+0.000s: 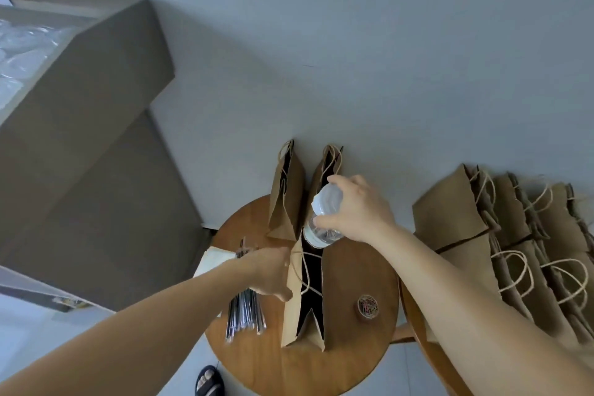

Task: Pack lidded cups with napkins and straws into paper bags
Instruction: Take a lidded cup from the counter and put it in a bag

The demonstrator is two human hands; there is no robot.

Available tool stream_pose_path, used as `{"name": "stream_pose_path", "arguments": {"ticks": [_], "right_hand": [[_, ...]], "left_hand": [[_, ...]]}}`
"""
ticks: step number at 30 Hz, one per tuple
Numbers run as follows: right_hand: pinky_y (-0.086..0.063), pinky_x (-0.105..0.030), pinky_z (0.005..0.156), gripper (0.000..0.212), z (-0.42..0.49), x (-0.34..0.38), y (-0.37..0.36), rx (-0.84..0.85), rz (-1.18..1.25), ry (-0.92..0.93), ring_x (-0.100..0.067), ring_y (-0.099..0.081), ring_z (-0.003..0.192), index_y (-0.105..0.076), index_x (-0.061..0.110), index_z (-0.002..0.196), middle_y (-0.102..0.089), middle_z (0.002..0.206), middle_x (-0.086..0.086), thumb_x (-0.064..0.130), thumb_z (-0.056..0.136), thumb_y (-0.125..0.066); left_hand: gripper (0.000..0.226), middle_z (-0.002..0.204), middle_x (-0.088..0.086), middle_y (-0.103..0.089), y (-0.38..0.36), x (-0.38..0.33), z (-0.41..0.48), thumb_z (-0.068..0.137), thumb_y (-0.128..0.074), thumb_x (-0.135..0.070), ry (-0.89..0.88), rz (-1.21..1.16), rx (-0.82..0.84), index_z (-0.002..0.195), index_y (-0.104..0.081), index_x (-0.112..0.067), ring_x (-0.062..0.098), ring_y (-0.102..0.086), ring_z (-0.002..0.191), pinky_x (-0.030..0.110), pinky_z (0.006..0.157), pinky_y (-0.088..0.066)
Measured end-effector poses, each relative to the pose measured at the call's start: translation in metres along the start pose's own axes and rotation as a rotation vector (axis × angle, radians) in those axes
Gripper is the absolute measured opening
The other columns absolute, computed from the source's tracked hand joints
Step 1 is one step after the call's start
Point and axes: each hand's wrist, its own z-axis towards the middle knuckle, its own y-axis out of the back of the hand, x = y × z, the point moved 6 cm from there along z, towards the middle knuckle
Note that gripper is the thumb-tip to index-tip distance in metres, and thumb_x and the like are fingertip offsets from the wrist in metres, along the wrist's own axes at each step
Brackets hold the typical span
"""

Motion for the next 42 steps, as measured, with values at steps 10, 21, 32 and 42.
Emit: {"name": "stream_pose_path", "arguments": {"ticks": [10,21,32,42], "right_hand": [[-0.037,-0.033,0.077,0.09,-0.002,0.006,-0.036,0.009,-0.024,0.029,-0.024,-0.044,0.123,-0.033,0.034,0.145,-0.041,0.138,0.001,0.06,0.067,-0.071],[-0.046,-0.032,0.088,0.084,-0.025,-0.001,-0.025,0.09,-0.217,0.328,-0.021,-0.04,0.125,-0.03,0.037,0.142,-0.033,0.141,0.005,0.061,0.072,-0.069],[-0.043,-0.04,0.102,0.083,-0.055,0.026,-0.054,0.33,-0.47,0.815,-0.024,-0.033,0.132,-0.032,0.033,0.141,-0.031,0.145,0.0,0.05,0.071,-0.074],[-0.048,-0.034,0.085,0.084,-0.052,-0.011,-0.117,0.447,-0.45,0.408,-0.028,-0.045,0.119,-0.027,0.03,0.141,-0.036,0.138,-0.004,0.059,0.074,-0.068]], "left_hand": [[0.032,0.072,0.005,-0.067,-0.048,-0.018,0.012,0.082,-0.044,-0.041,0.113,-0.308,-0.048,0.076,-0.06,-0.014,0.023,-0.069,0.067,0.036,0.072,-0.06],[0.019,0.066,0.005,-0.072,-0.06,0.02,0.015,0.094,-0.047,-0.027,0.295,-0.621,-0.072,0.094,-0.06,-0.013,0.012,-0.071,0.056,0.023,0.055,-0.059],[0.031,0.047,0.006,-0.064,-0.048,0.011,0.008,0.096,-0.037,-0.02,0.249,-0.662,-0.042,0.083,-0.06,-0.004,0.014,-0.062,0.04,0.021,0.046,-0.052],[0.021,0.055,0.007,-0.068,-0.058,0.011,0.007,0.096,-0.043,-0.021,0.261,-0.736,-0.03,0.094,-0.06,-0.008,0.02,-0.07,0.052,0.028,0.054,-0.058]]}}
